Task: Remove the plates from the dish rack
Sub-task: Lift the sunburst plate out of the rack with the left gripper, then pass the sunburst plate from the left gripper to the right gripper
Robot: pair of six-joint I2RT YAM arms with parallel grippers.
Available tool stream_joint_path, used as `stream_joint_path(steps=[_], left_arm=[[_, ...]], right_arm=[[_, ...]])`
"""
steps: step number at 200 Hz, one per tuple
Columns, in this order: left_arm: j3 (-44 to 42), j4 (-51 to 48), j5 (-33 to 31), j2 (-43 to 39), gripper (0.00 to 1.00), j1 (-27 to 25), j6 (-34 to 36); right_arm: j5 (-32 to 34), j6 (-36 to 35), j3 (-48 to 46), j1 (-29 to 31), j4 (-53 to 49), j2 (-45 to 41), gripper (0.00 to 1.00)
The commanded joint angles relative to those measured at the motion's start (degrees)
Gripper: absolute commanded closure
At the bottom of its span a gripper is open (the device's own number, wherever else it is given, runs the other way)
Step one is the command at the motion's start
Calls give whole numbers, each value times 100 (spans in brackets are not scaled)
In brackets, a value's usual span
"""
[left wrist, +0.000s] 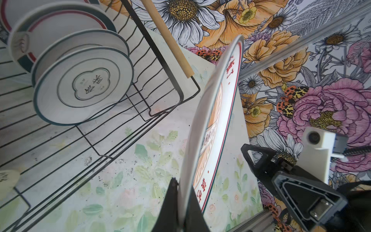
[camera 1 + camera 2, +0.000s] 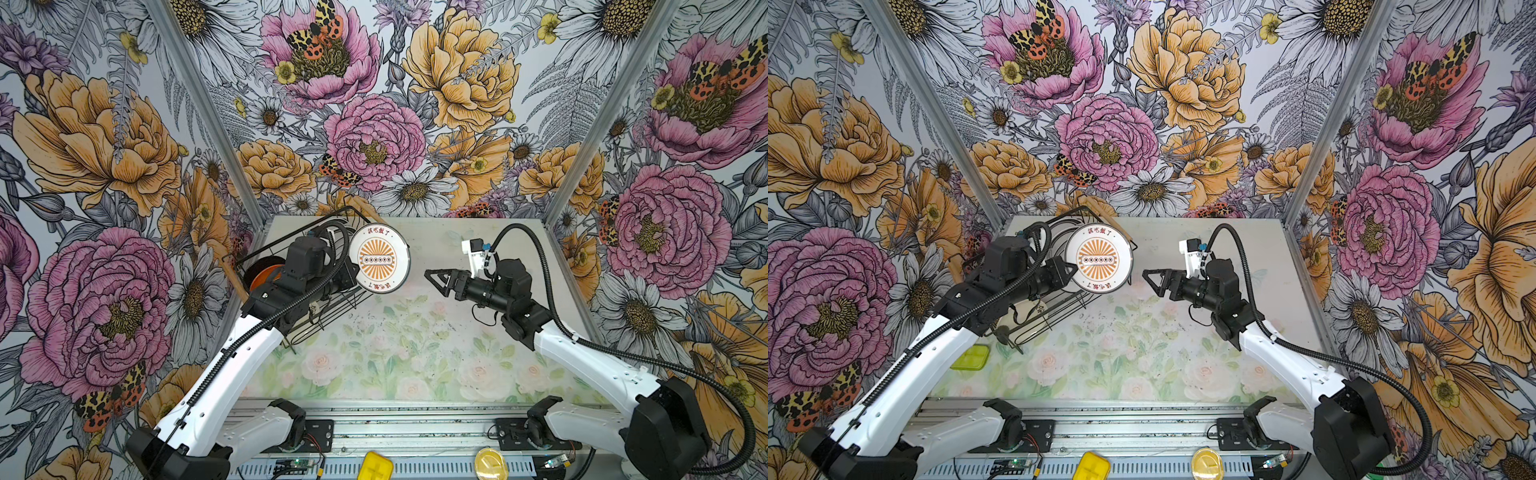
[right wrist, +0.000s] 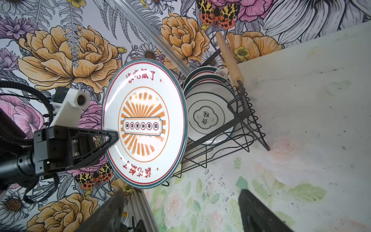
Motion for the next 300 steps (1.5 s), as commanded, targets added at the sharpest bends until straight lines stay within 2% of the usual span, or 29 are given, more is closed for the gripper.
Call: stream_joint_path(steps=[1,31,69,130,202,217,241,254,263,300], left_arm=[[-475,1616,443,-306,100,-184,-950],[-824,1903,663,-335,100,-204,-1103],[-1258,2619,1039,-316,100,-219,-1507],[-1453,2763,1047,-207,100,-453,-1562],[-1490,3006,918,195,100,-776,-1522],[-1442,2953,893,251,100,-785,-1428],[-1346,2807,808,275,80,-775,-1237],[-1282,2710,732,284,65,-771,-1146],[-1266,2703,700,260,56,-767,-1095],[-966,2172,587,124,41,-617,-776]], right_arm=[[541,323,-174,269,669,37,14],[773,455,-317,556,952,84,19],[867,689,-566,642,1525,297,29],[1011,1096,-883,651,2740,500,45],[863,1421,-900,643,3330,761,70],[837,1415,-913,642,3315,706,78],[843,1406,-944,616,3203,570,94],[871,1382,-951,597,3082,478,100],[874,1347,-962,569,3033,421,100],[655,1071,-948,135,2536,132,100]])
